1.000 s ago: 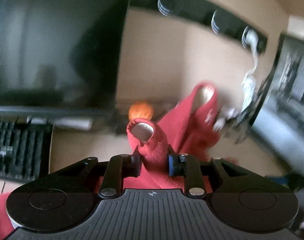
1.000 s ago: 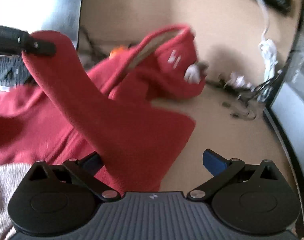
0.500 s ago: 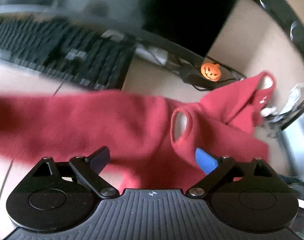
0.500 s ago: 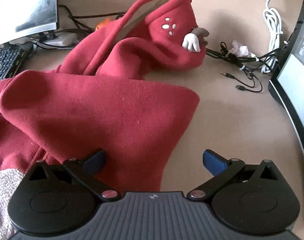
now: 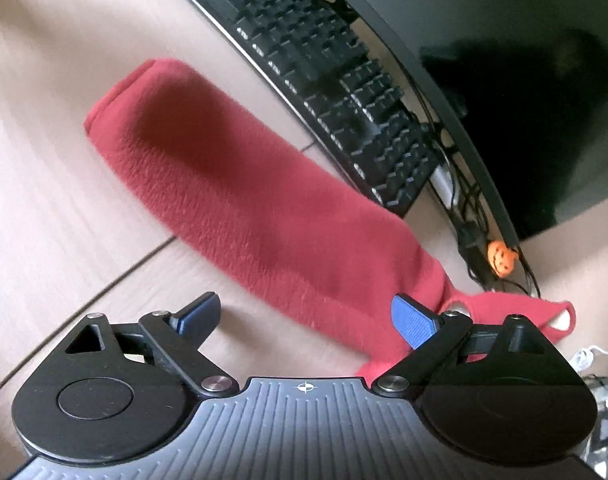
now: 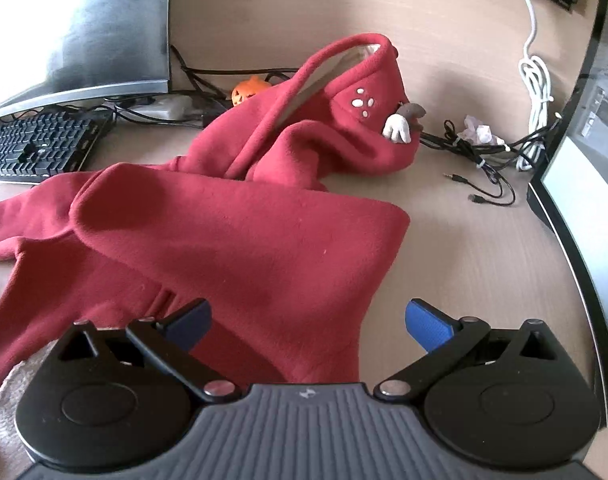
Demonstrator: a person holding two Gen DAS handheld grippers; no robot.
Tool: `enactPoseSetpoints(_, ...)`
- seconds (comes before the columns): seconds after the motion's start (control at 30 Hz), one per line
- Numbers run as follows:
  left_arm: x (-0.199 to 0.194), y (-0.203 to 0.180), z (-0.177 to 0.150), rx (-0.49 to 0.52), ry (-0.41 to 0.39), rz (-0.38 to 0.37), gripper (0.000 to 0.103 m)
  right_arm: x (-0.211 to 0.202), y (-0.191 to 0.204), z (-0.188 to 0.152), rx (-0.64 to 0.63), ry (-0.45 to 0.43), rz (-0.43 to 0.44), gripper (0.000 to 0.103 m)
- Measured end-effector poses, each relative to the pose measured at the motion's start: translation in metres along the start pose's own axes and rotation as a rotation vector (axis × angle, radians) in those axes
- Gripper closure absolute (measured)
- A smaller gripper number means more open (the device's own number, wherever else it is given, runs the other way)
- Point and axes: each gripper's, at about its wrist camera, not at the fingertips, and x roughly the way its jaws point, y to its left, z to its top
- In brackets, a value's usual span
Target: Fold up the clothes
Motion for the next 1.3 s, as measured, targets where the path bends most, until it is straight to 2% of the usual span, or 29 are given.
enactPoseSetpoints(0.43, 0.031, -0.025, 0.015, 0.128, -0.161, 0.094, 0.007, -0.030, -0.025, -0.028, 0.087, 0.009, -0.079, 0.000)
enactPoseSetpoints(0.5, 0.035, -0.028, 0.016, 0.150, -0.188, 0.105, 0.011, -0.033, -0.031, -0.032, 0.103, 0.008, -0.086, 0.000)
enactPoseSetpoints(0.57, 0.039, -0.031, 0.016, 0.170, -0.196, 0.119, 0.041, -0.037, -0.037, -0.034, 0.117, 0.000, -0.098, 0.000)
enactPoseSetpoints(0.6, 0.038, -0.031, 0.016, 0.168, -0.189, 0.120, 0.046, -0.039, -0.040, -0.035, 0.126, -0.007, -0.103, 0.000)
enactPoseSetpoints(0.67, 0.033, -0.031, 0.016, 0.179, -0.186, 0.095, 0.066, -0.044, -0.048, -0.037, 0.149, -0.024, -0.111, 0.000)
enactPoseSetpoints(0.73, 0.025, -0.041, 0.013, 0.275, -0.211, 0.088, 0.078, -0.047, -0.056, -0.040, 0.179, -0.036, -0.113, 0.000)
enactPoseSetpoints(0.8, 0.015, -0.060, 0.006, 0.390, -0.239, 0.061, 0.080, -0.047, -0.063, -0.042, 0.211, -0.039, -0.113, 0.000)
enactPoseSetpoints(0.93, -0.005, -0.114, -0.015, 0.591, -0.286, -0.082, 0.085, -0.047, -0.076, -0.045, 0.269, -0.046, -0.109, 0.000)
enactPoseSetpoints(1.03, -0.016, -0.155, -0.040, 0.732, -0.282, -0.217, 0.085, -0.048, -0.084, -0.045, 0.293, -0.059, -0.108, 0.000)
enactPoseSetpoints(1.07, -0.017, -0.169, -0.052, 0.791, -0.264, -0.266, 0.085, -0.048, -0.086, -0.045, 0.296, -0.061, -0.109, 0.000)
enactPoseSetpoints(1.13, -0.009, -0.190, -0.081, 0.915, -0.177, -0.348, 0.081, -0.047, -0.091, -0.046, 0.300, -0.058, -0.120, 0.000)
enactPoseSetpoints(1.17, -0.004, -0.198, -0.095, 0.966, -0.129, -0.380, 0.068, -0.047, -0.094, -0.046, 0.307, -0.058, -0.123, 0.000)
enactPoseSetpoints(1.23, 0.009, -0.205, -0.118, 1.027, -0.047, -0.413, 0.051, -0.048, -0.099, -0.047, 0.320, -0.057, -0.128, 0.000)
enactPoseSetpoints(1.27, 0.015, -0.208, -0.129, 1.059, -0.005, -0.426, 0.043, -0.050, -0.102, -0.046, 0.322, -0.062, -0.129, 0.000)
enactPoseSetpoints(1.3, 0.020, -0.210, -0.137, 1.090, 0.032, -0.429, 0.039, -0.051, -0.105, -0.045, 0.322, -0.067, -0.130, 0.000)
